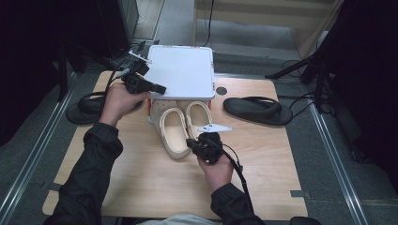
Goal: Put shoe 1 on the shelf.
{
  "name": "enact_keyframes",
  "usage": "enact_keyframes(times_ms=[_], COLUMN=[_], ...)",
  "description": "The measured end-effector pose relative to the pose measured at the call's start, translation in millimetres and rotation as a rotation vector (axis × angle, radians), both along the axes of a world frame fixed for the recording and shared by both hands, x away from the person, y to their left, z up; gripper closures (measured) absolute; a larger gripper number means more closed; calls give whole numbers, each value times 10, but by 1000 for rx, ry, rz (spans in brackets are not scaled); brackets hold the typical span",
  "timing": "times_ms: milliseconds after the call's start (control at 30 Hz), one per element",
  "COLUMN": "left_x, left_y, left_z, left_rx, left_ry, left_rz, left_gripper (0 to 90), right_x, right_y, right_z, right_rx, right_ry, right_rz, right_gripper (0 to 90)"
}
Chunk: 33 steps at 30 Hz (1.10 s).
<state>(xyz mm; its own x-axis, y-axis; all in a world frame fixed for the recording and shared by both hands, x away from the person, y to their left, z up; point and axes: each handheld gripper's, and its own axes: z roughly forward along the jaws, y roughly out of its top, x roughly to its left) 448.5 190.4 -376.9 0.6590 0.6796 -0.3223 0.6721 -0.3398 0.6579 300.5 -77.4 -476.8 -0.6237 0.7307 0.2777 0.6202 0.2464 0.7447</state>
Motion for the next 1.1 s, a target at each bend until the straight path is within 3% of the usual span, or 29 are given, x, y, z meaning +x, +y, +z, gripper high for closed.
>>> enact_keyframes(times_ms=[333,667,1100], left_x=[0,1,-7], left_y=[-1,-4,-15], left_z=[-4,-6,-5], left_rx=[1,-1,0], left_ry=[-4,-4,-4], left_rz=[-7,-9,-2], left_gripper=[900,900,900], right_x=[-259,-294,-190], right_y=[20,118,90], right_z=[-144,-345,-448], right_rx=[-56,-102,-92], right_ry=[11,29,31], right_rz=[75,134,94], right_gripper=[900,900,900])
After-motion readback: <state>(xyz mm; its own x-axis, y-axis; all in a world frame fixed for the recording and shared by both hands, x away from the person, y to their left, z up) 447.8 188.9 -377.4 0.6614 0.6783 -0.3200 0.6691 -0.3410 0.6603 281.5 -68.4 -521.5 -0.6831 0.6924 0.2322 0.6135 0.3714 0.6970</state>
